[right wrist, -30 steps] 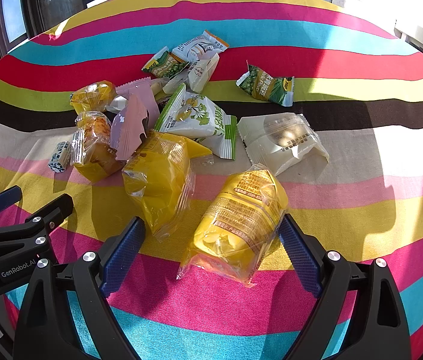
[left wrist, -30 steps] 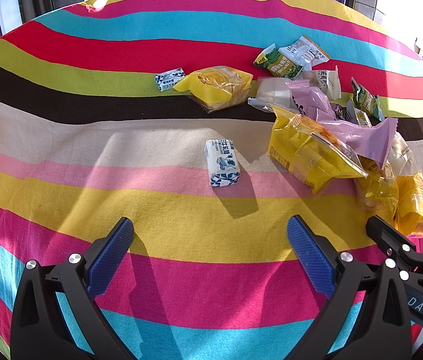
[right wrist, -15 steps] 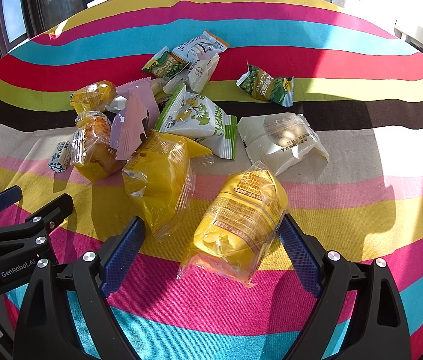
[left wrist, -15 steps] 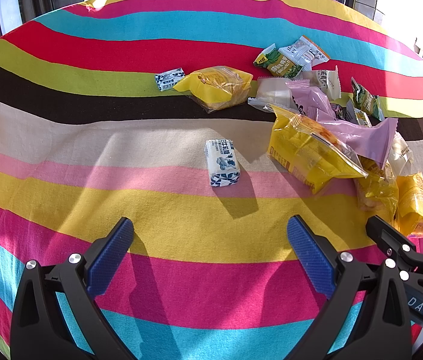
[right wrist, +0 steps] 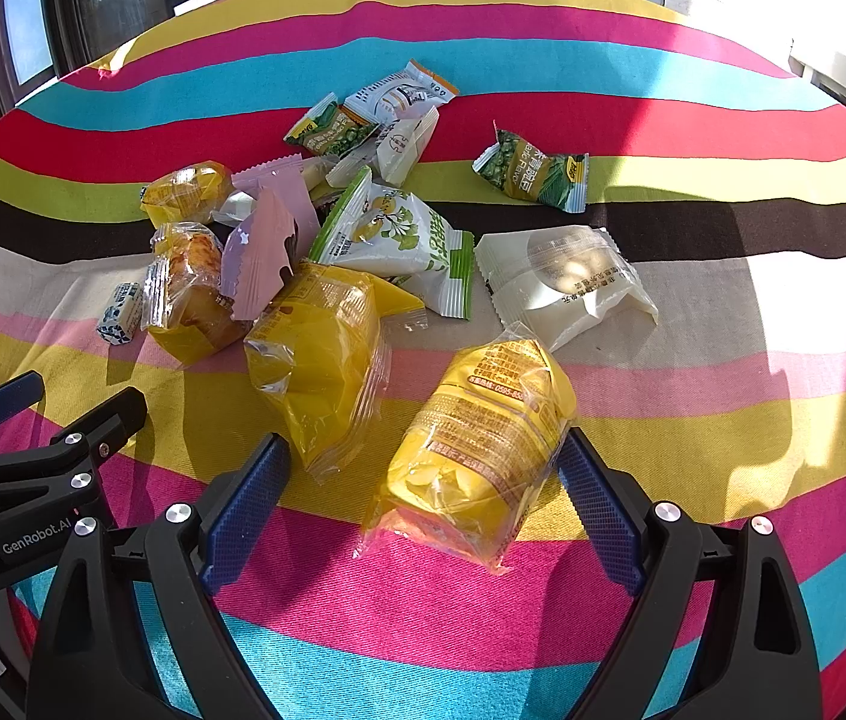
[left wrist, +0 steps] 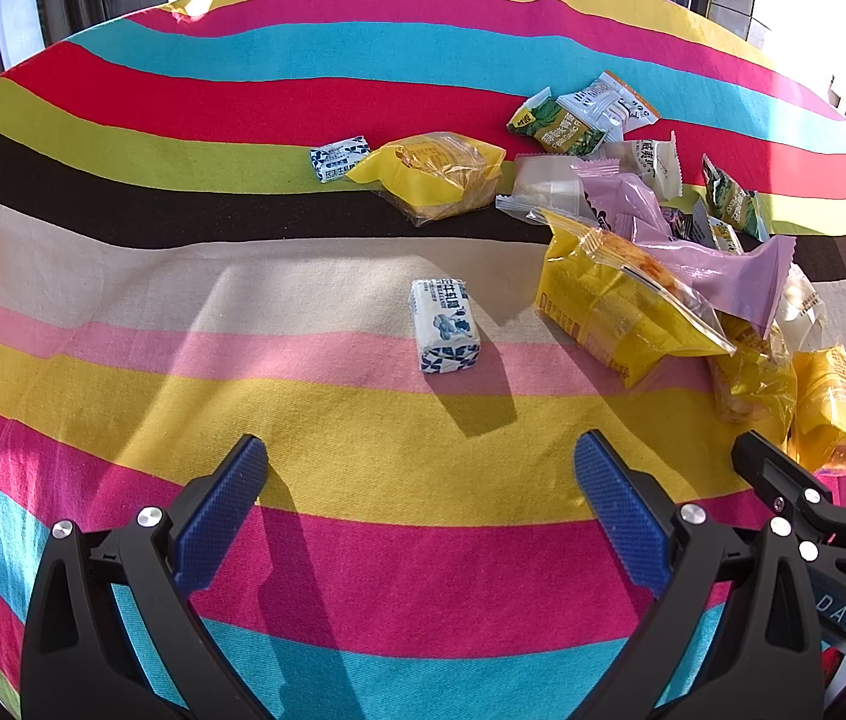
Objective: Organize snacks
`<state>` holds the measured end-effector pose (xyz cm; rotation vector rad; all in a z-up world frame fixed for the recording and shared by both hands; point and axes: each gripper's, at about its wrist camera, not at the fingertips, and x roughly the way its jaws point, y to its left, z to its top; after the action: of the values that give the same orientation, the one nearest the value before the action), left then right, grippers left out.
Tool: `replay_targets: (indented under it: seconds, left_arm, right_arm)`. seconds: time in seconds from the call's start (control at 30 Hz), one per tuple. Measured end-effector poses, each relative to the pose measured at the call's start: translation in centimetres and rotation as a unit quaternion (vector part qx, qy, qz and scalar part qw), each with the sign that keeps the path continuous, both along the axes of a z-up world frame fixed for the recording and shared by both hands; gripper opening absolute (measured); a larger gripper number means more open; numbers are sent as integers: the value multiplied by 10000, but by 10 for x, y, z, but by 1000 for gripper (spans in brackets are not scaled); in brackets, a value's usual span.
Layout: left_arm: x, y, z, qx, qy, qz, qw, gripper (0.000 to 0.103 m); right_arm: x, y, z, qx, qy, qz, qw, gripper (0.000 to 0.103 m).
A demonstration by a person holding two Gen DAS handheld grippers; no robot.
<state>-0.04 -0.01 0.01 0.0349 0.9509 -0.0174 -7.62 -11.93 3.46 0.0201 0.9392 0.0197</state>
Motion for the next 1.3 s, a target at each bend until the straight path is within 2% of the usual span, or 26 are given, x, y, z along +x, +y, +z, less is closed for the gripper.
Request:
replay_targets:
  seconds: [0.33, 0.47, 0.53, 0.63, 0.73, 0.83, 0.9, 0.97, 1.07, 1.13, 1.23, 1.3]
  left_arm:
    - [0, 0, 0, 1, 0, 0, 10000, 102]
    - [-2, -1, 0, 6, 0, 73, 10000, 102]
    - [-5, -2, 0, 0, -1, 91, 10000, 102]
    - [-8, 2, 2, -8, 1, 63, 10000, 102]
    - [-4, 1, -1, -6, 2, 57, 10000, 102]
    - [-3, 1, 0, -10, 108, -93, 9999, 102]
    - [-3, 4, 1, -61, 274, -312, 9991, 102]
    - [-16, 15, 4, -241, 308, -282, 9988, 102]
    - [-45, 36, 6, -465, 195, -302, 9983, 102]
    - [-68, 51, 8, -340, -25, -158, 9993, 102]
    - [-95, 75, 18, -677, -357, 47, 9971, 102]
    - [-101, 83, 22, -817, -426, 183, 9956, 102]
  right_arm:
    - [-3, 6, -4, 0, -1, 37, 10000, 87]
    - [-1, 3, -1, -19, 327, 741, 9967, 87]
    - [-2, -7, 1, 204, 320, 868, 9955, 87]
    - [-6, -24, 2, 824, 343, 941, 9916, 87]
    - [-13, -36, 17, 1118, 34, 909, 9896, 87]
    - [-11, -31, 25, 978, -57, 1012, 9900, 87]
    - [-7, -24, 26, 610, 12, 1047, 9926, 86]
    - [-8, -28, 32, 409, -128, 997, 9941, 87]
    - [-15, -53, 31, 701, -108, 851, 9938, 87]
    - [-19, -66, 23, 630, -14, 704, 9955, 87]
    - [-22, -76, 13, 886, 68, 699, 9936, 87]
    - [-21, -69, 13, 768, 75, 790, 9939, 87]
